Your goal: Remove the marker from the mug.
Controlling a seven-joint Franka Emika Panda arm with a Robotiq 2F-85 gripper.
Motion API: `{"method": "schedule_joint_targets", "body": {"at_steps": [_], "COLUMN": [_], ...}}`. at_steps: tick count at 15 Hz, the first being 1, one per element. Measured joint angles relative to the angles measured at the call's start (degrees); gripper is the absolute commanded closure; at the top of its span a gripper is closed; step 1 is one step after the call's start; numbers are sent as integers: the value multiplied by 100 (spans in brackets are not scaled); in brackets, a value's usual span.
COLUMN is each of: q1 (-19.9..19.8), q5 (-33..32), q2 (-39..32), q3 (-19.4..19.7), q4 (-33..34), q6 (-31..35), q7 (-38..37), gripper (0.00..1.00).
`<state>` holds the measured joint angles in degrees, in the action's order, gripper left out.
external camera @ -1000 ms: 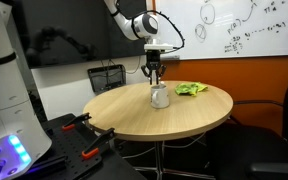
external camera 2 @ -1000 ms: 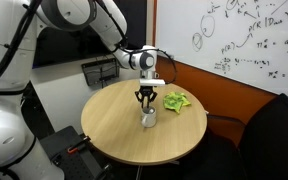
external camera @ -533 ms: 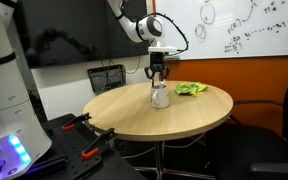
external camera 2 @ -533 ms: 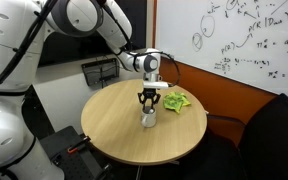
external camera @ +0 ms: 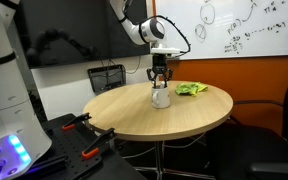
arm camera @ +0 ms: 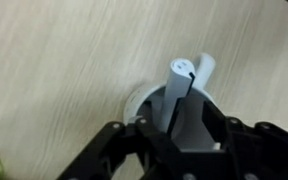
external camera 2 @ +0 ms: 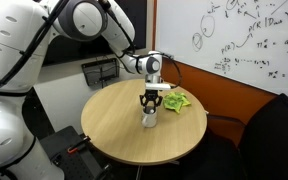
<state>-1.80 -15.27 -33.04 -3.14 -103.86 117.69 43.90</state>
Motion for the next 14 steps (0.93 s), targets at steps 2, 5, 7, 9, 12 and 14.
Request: {"method": "schedule_joint_targets", "body": {"at_steps": [2,5,7,9,12,14], "q1": [1,15,28,48,101,152], "q5": [-68,-295,-464,-579,-659,-691], "q2": [-44,-123,-145,-145,-102,45], "q3": [0,0,-1,-12,-23,-37], "q4": [46,112,125,128,159,213], "q6": [-42,-108,-110,-110,-268,-713], "q7": [0,-11,-15,-15,-20,-20], "gripper": [68,86,99,95,95,95]}}
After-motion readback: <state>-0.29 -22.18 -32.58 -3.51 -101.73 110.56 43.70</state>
